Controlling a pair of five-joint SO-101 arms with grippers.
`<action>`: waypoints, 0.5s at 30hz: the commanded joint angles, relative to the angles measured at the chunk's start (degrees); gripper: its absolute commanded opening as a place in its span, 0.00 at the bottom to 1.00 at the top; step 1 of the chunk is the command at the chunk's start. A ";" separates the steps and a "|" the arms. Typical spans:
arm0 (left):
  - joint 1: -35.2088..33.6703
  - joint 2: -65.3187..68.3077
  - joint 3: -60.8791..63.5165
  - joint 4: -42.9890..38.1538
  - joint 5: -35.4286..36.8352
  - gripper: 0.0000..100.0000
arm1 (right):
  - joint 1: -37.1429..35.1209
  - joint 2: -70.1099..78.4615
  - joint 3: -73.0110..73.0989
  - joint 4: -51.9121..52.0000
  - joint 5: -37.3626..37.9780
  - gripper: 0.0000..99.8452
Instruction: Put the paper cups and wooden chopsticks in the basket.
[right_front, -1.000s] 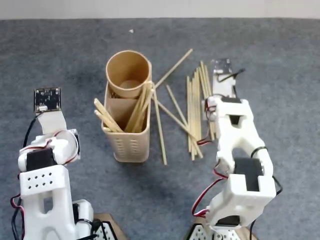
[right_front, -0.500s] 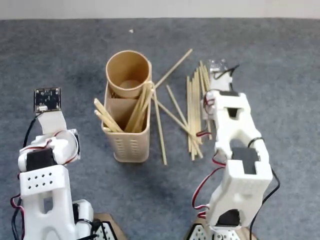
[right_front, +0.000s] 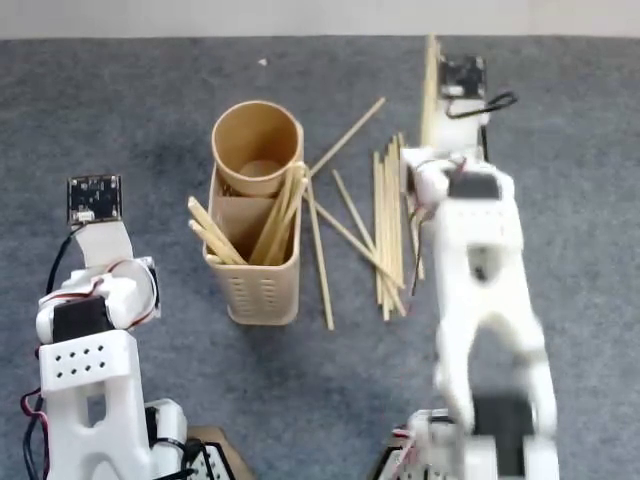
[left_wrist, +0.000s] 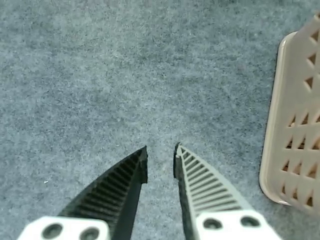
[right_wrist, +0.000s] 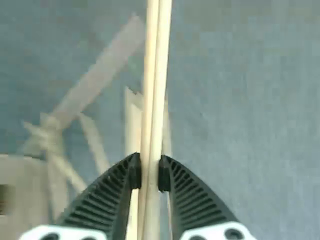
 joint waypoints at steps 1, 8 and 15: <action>0.75 -1.01 -0.13 -1.05 -0.18 0.12 | -11.91 -30.99 7.69 -8.04 -1.05 0.01; 0.84 -1.01 0.40 -1.05 -0.18 0.12 | -27.30 -40.48 16.22 -21.76 -3.52 0.01; 1.36 -1.01 1.01 -2.55 -0.18 0.12 | -28.88 -35.65 16.84 -27.21 -12.04 0.01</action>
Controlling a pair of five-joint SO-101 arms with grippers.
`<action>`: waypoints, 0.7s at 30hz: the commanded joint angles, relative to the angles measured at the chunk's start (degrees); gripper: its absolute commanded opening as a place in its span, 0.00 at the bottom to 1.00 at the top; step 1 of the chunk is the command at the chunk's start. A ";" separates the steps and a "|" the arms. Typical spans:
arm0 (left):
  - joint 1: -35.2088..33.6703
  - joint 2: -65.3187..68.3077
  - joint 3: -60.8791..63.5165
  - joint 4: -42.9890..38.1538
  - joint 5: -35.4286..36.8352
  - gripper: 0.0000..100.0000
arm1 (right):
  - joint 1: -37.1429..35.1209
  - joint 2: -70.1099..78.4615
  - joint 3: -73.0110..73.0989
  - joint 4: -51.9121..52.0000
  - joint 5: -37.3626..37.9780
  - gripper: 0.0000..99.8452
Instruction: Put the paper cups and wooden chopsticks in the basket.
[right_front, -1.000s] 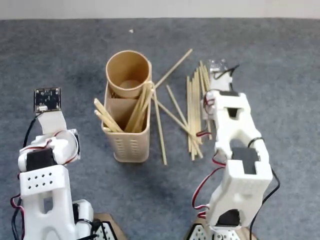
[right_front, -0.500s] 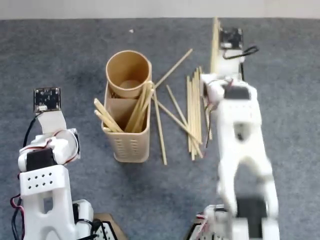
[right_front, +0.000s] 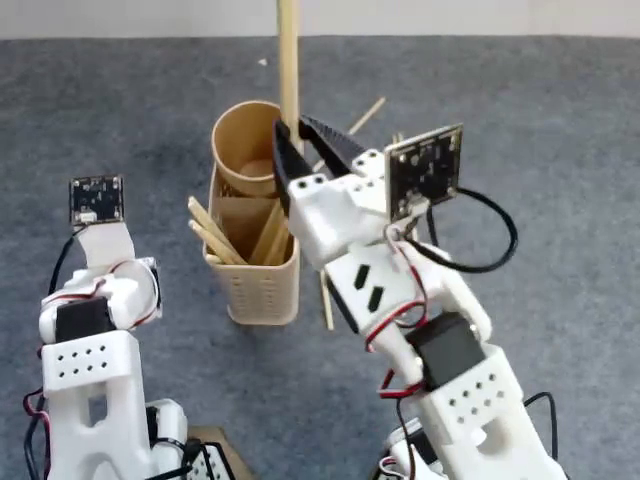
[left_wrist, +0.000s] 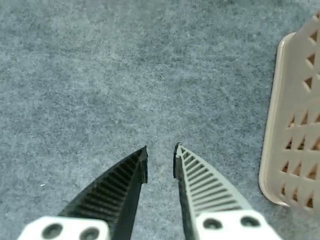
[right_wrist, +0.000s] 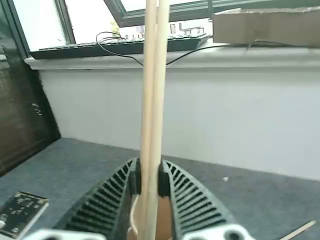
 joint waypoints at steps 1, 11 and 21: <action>0.92 -1.01 -0.04 -1.14 -0.18 0.12 | -0.84 2.33 1.63 -3.65 -4.66 0.01; 0.92 -1.01 0.13 -1.14 -0.26 0.12 | -6.37 2.68 8.75 -3.38 -4.66 0.01; 0.92 -1.01 0.13 -1.14 -0.35 0.12 | -6.11 2.68 8.40 -0.13 -4.57 0.13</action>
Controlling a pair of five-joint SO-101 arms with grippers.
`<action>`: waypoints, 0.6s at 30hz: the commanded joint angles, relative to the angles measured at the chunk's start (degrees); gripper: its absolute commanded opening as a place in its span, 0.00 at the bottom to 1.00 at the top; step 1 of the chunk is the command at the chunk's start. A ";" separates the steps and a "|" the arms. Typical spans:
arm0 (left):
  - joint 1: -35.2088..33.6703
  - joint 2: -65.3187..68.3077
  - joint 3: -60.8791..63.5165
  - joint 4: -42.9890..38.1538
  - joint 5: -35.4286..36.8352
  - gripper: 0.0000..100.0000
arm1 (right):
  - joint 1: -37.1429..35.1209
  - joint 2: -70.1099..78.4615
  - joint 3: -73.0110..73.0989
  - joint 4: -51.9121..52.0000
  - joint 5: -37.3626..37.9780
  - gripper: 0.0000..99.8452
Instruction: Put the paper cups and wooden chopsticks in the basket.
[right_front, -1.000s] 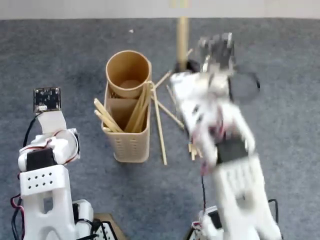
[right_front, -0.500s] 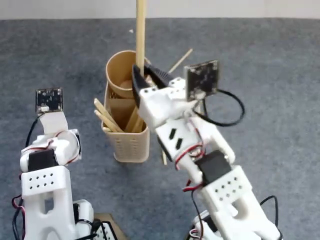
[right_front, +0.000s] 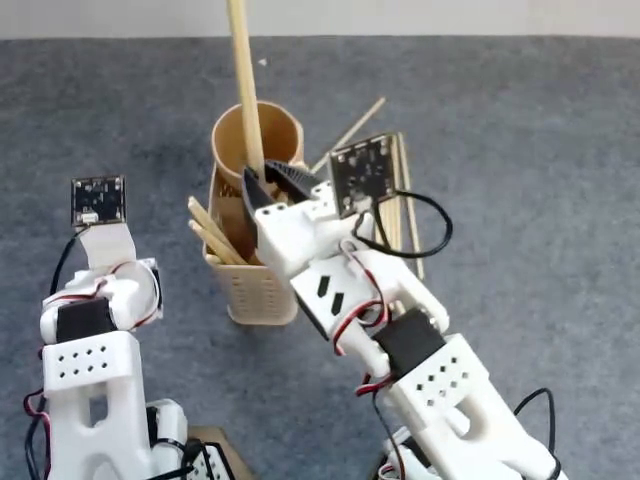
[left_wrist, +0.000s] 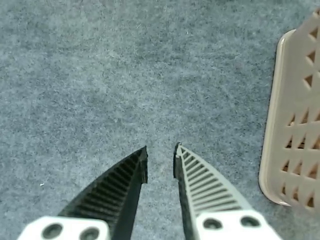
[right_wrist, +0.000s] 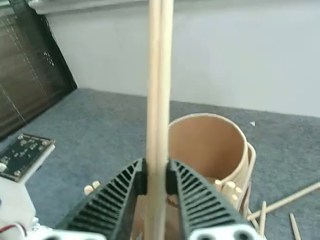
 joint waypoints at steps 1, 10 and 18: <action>0.84 -0.84 -0.22 -1.05 -0.35 0.12 | -0.31 0.13 -0.75 1.19 -0.35 0.13; 0.84 -0.84 -0.22 -1.05 -0.35 0.12 | 0.13 0.04 -0.84 1.71 7.30 0.13; 0.84 -0.84 -0.22 -1.05 -0.26 0.12 | 16.66 -5.14 -18.86 23.87 9.32 0.13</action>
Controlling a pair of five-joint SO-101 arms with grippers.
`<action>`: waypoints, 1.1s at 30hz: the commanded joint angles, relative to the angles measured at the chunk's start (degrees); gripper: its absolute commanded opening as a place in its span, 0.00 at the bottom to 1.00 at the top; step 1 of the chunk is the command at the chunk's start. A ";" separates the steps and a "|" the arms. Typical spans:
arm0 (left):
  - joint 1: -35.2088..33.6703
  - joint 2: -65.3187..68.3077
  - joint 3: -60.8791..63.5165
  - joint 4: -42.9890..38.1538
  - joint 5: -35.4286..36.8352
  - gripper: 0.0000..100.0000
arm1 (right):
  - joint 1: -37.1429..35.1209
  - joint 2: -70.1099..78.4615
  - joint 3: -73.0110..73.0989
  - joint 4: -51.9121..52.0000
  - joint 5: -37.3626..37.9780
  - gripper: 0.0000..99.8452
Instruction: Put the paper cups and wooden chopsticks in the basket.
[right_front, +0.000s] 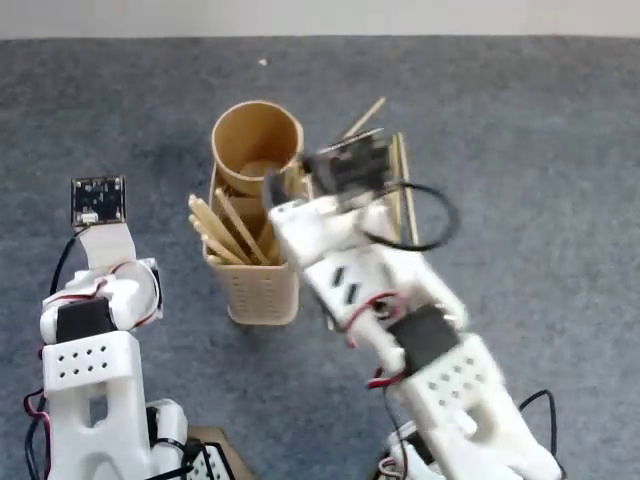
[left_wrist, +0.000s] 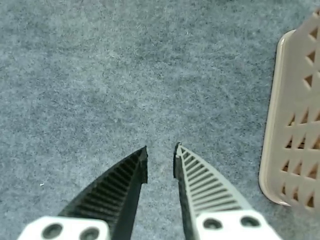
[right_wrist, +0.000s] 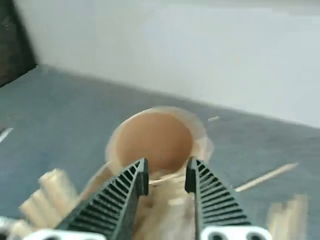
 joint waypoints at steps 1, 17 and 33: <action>0.84 -0.84 -0.22 -1.05 -0.26 0.12 | 14.55 -2.77 -17.10 16.66 1.05 0.13; 0.92 -0.84 -0.22 -0.97 -0.18 0.12 | 28.44 51.30 -13.76 10.51 16.70 0.14; 1.80 -0.84 -0.13 -0.97 -0.18 0.12 | 26.33 65.89 -14.20 7.60 17.58 0.27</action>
